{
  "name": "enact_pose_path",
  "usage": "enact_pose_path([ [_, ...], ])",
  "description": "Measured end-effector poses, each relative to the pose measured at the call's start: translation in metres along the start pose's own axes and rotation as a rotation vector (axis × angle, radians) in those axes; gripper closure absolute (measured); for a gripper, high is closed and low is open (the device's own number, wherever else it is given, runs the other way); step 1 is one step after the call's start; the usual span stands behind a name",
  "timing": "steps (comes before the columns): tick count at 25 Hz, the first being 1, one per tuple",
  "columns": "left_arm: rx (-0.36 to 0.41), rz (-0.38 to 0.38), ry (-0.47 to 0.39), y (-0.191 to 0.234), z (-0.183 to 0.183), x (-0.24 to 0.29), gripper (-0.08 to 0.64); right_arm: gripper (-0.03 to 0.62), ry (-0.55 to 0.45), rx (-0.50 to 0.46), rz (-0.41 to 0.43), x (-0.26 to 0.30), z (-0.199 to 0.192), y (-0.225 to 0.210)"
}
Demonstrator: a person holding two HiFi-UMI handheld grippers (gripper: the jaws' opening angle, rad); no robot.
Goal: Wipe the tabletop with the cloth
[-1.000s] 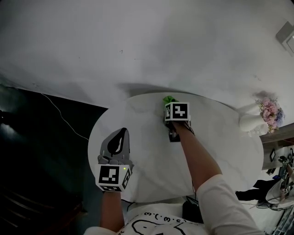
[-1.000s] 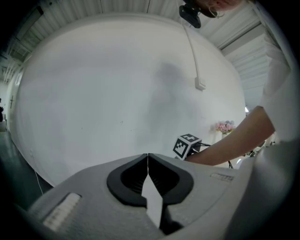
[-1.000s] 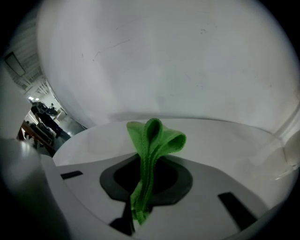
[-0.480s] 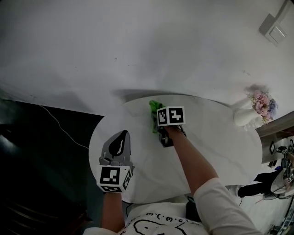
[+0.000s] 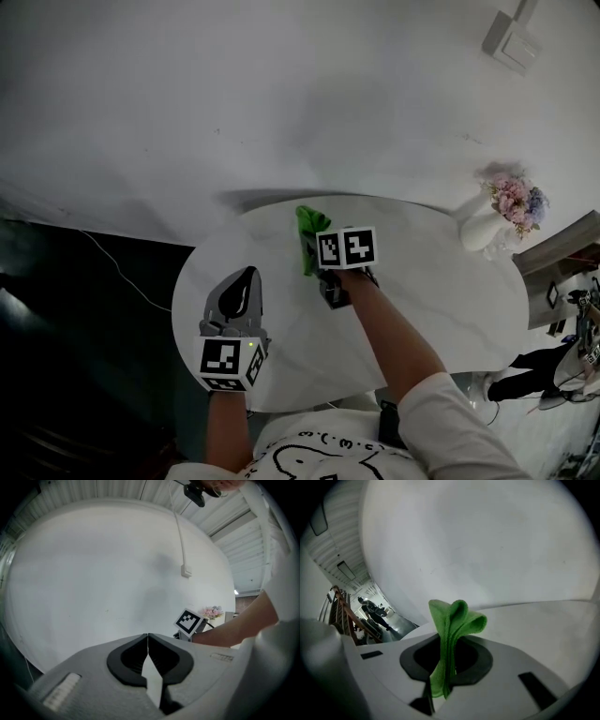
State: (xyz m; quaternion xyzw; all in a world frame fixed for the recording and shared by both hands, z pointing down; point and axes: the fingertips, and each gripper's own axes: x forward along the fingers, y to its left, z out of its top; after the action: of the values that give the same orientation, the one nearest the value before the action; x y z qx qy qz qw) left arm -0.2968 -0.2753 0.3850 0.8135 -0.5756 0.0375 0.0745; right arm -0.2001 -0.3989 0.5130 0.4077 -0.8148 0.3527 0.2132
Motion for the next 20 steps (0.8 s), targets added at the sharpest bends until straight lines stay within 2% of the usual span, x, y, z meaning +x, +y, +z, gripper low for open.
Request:
enact_pose_path([
  [5, 0.008, 0.016, -0.010, -0.030, 0.004, -0.003, 0.541, 0.546, -0.057, -0.045, 0.054, -0.044, -0.005, 0.003],
  [13, 0.024, 0.032, -0.032, -0.092, 0.014, -0.010, 0.541, 0.546, -0.126, -0.079, 0.094, -0.123, -0.026, -0.021],
  [20, 0.076, -0.017, -0.039, -0.160, 0.024, -0.009, 0.541, 0.546, -0.191, -0.076, 0.088, -0.187, -0.042, -0.055],
])
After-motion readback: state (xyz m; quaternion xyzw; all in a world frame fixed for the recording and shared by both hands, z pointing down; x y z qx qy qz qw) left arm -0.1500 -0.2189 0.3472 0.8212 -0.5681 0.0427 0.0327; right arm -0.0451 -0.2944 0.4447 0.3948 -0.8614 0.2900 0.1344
